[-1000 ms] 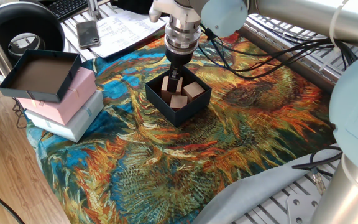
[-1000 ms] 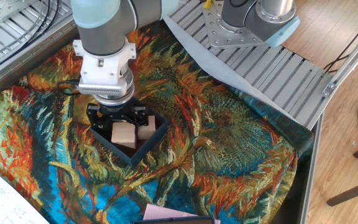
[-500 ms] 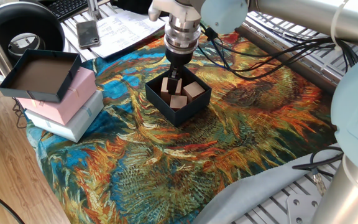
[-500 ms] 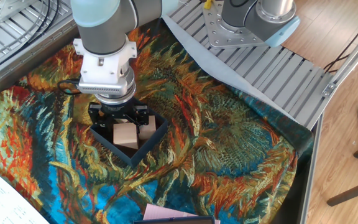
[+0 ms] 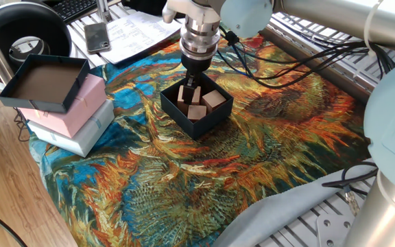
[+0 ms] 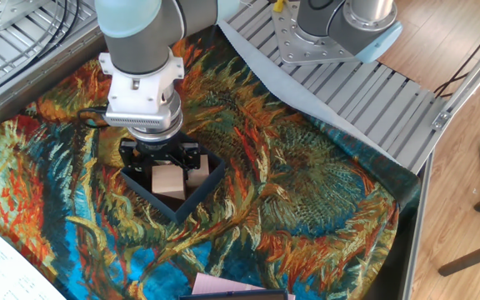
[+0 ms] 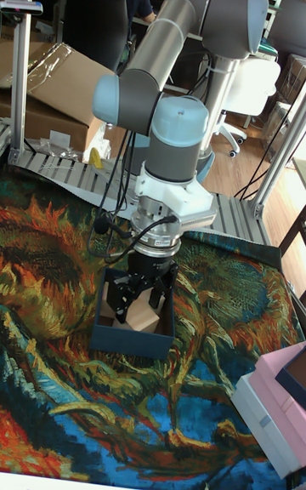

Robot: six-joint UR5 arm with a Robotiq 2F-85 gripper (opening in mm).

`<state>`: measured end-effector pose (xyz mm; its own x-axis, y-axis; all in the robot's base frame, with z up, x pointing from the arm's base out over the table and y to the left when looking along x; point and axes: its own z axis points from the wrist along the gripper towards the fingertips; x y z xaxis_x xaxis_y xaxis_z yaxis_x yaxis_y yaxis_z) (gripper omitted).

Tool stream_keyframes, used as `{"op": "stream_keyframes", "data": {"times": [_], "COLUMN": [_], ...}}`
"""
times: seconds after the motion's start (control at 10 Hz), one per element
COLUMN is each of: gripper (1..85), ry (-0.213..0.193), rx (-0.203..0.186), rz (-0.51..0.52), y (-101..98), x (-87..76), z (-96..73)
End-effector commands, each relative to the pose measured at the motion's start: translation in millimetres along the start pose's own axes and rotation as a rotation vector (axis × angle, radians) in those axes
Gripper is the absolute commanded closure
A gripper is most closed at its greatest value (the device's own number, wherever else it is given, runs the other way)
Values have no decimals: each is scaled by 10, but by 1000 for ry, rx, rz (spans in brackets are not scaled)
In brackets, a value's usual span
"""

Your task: Take everything out of the gift box

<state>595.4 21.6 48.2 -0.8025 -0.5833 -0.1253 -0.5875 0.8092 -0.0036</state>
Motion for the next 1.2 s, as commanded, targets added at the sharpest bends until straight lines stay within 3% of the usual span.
{"op": "stream_keyframes", "data": {"times": [0.0,0.5,1.1], "gripper": [150,180,277], "ry": [-23,-19,-45], "rx": [-6,47,13], "rz": [28,4,77], "y": [6,-172,-75], "x": [-97,-100,-170], "z": [35,124,155]}}
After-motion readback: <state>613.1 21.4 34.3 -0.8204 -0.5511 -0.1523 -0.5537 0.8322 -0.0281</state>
